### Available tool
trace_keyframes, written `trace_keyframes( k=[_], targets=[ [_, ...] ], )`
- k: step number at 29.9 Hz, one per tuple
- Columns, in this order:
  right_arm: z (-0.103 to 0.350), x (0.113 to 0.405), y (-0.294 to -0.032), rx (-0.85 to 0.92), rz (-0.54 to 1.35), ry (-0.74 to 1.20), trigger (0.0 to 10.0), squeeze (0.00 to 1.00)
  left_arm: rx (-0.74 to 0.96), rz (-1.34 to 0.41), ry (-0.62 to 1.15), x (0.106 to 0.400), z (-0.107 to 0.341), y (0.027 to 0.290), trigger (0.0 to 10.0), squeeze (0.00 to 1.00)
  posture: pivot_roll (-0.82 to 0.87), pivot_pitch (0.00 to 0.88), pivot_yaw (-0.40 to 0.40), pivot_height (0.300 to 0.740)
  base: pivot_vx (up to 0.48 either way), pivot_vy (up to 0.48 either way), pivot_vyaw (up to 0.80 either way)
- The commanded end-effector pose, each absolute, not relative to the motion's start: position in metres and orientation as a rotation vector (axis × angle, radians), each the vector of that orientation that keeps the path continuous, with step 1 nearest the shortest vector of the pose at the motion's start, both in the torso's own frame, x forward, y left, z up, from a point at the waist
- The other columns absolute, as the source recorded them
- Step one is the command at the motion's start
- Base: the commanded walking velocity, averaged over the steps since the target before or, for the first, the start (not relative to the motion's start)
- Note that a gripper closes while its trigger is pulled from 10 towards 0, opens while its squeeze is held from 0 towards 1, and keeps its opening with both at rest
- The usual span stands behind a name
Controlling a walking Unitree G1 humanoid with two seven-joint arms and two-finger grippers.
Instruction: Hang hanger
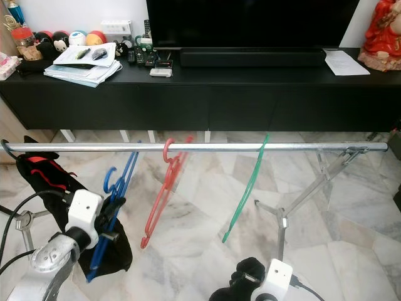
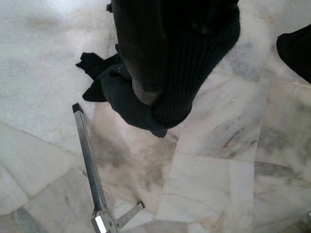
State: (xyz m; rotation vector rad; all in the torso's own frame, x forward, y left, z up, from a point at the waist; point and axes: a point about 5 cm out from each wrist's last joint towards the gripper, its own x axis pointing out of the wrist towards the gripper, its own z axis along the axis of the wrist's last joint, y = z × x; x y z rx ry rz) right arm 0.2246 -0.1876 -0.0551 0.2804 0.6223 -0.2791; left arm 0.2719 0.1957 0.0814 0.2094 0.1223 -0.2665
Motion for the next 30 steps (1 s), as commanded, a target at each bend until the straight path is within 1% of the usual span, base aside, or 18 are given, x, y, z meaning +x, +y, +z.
trace_keyframes(
  k=[1, 2, 14, 15, 16, 20, 23, 25, 30],
  targets=[
    [-0.061, 0.216, -0.188, 0.284, -0.288, 0.656, 10.0, 0.0, 0.255, -0.278, 0.163, 0.265, 0.071, 0.2, 9.2, 0.0, -0.03, 0.147, 0.018, 0.74, 0.0, 0.0, 0.0],
    [-0.061, 0.216, -0.188, 0.284, -0.288, 0.657, 10.0, 0.0, 0.265, -0.276, 0.197, 0.262, 0.062, 0.203, 10.0, 0.0, -0.03, 0.146, 0.018, 0.74, 0.0, 0.0, 0.0],
    [-0.063, 0.213, -0.188, 0.277, -0.285, 0.672, 10.0, 0.0, 0.294, -0.231, 0.474, 0.236, -0.007, 0.218, 10.0, 0.0, -0.02, 0.134, 0.008, 0.74, 0.0, 0.0, 0.0],
    [-0.063, 0.213, -0.188, 0.276, -0.285, 0.675, 10.0, 0.0, 0.292, -0.213, 0.559, 0.227, -0.023, 0.222, 10.0, 0.0, -0.03, 0.13, 0.007, 0.74, 0.0, 0.0, 0.0],
    [-0.063, 0.213, -0.188, 0.276, -0.285, 0.675, 10.0, 0.0, 0.292, -0.213, 0.559, 0.227, -0.023, 0.222, 10.0, 0.0, -0.03, 0.13, 0.007, 0.74, 0.0, 0.0, 0.0],
    [-0.063, 0.212, -0.189, 0.274, -0.287, 0.677, 10.0, 0.0, 0.268, -0.151, 0.726, 0.204, -0.049, 0.231, 10.0, 0.0, -0.03, 0.121, 0.003, 0.74, 0.0, 0.0, 0.0],
    [-0.063, 0.212, -0.19, 0.273, -0.288, 0.677, 10.0, 0.0, 0.246, -0.123, 0.791, 0.191, -0.059, 0.233, 10.0, 0.0, -0.04, 0.117, -0.001, 0.74, 0.0, 0.0, 0.0],
    [-0.063, 0.213, -0.191, 0.271, -0.289, 0.674, 10.0, 0.0, 0.209, -0.085, 0.874, 0.173, -0.071, 0.236, 10.0, 0.0, -0.04, 0.112, -0.003, 0.74, 0.0, 0.0, 0.0],
    [-0.062, 0.215, -0.192, 0.267, -0.286, 0.67, 10.0, 0.0, 0.173, -0.054, 0.955, 0.147, -0.085, 0.236, 10.0, 0.0, -0.04, 0.106, -0.008, 0.74, 0.0, 0.0, 0.0]
  ],
)
